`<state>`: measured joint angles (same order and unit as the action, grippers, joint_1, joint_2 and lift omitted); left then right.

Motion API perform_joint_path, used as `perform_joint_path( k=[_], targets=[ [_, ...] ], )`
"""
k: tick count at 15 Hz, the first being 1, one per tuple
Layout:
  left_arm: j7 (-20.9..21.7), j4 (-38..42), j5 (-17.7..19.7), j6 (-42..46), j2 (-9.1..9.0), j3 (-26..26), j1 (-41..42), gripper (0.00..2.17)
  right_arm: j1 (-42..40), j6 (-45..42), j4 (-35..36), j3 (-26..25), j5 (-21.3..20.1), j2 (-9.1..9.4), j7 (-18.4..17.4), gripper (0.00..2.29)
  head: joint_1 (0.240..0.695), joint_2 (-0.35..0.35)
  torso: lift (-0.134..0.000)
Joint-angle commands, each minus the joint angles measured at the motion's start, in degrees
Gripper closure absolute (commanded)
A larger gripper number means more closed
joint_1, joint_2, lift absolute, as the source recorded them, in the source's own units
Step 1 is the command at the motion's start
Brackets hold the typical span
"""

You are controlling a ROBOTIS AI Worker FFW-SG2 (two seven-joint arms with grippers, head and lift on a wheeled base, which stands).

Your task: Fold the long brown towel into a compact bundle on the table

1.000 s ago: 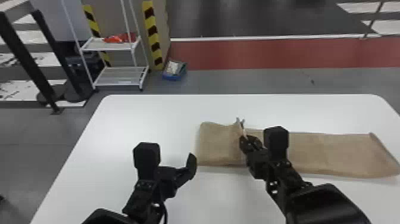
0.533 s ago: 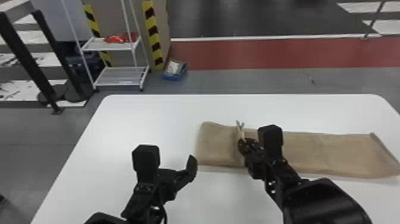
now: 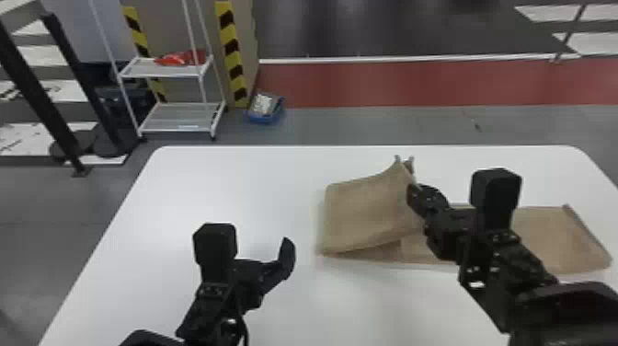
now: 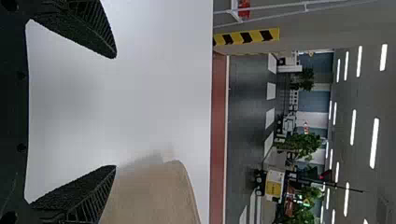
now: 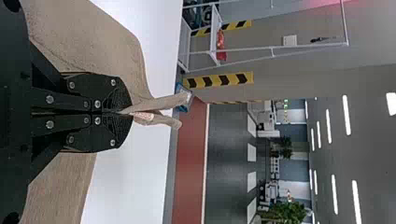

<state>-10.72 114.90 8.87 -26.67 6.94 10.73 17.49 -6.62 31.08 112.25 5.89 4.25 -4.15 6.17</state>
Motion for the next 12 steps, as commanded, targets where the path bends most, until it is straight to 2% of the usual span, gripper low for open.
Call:
perform_joint_path(
  k=[1, 2, 4, 5, 6, 8, 10, 12],
  targets=[
    [-0.1, 0.7, 0.0, 1.7, 0.00, -0.5, 0.4, 0.02, -1.6, 5.8, 5.1, -7.7, 2.8, -2.70, 0.6, 1.36, 0.695, 0.036, -0.110],
    [0.0, 0.7, -0.5, 4.0, 0.00, -0.8, 0.9, 0.02, -1.6, 6.7, 4.7, -11.8, 3.7, -3.32, 1.6, 1.36, 0.695, -0.007, -0.110],
    [-0.1, 0.8, -0.6, 5.3, 0.00, -0.8, 1.3, 0.02, -0.8, 7.2, 1.4, -17.9, 3.6, -3.32, 3.8, 1.36, 0.695, -0.064, -0.110],
    [0.2, 0.6, -0.6, 5.3, 0.00, -0.7, 1.3, 0.02, 0.0, 7.9, -1.3, -19.2, 3.0, -3.67, 4.5, 1.36, 0.695, -0.090, -0.110],
    [0.4, 0.4, -0.7, 5.3, 0.00, -0.5, 1.2, 0.02, 0.8, 8.1, -4.5, -19.0, 2.9, -4.64, 4.7, 1.36, 0.695, -0.119, -0.110],
    [0.4, 0.3, -1.2, 4.7, -0.09, 0.2, 1.1, 0.02, 1.4, 7.2, -7.0, -17.5, 1.6, -4.64, 4.7, 1.35, 0.695, -0.180, -0.110],
    [0.3, 0.4, -1.6, 3.9, -0.18, 0.3, 0.7, 0.02, 1.4, 8.6, -5.3, -18.0, 2.3, -4.73, 5.2, 1.35, 0.695, -0.191, -0.110],
    [0.0, 0.8, -1.6, 3.5, -0.09, 0.3, 1.0, 0.02, 1.6, 14.1, 0.8, -20.1, 3.0, -4.81, 6.4, 1.35, 0.695, -0.190, -0.110]
  ],
)
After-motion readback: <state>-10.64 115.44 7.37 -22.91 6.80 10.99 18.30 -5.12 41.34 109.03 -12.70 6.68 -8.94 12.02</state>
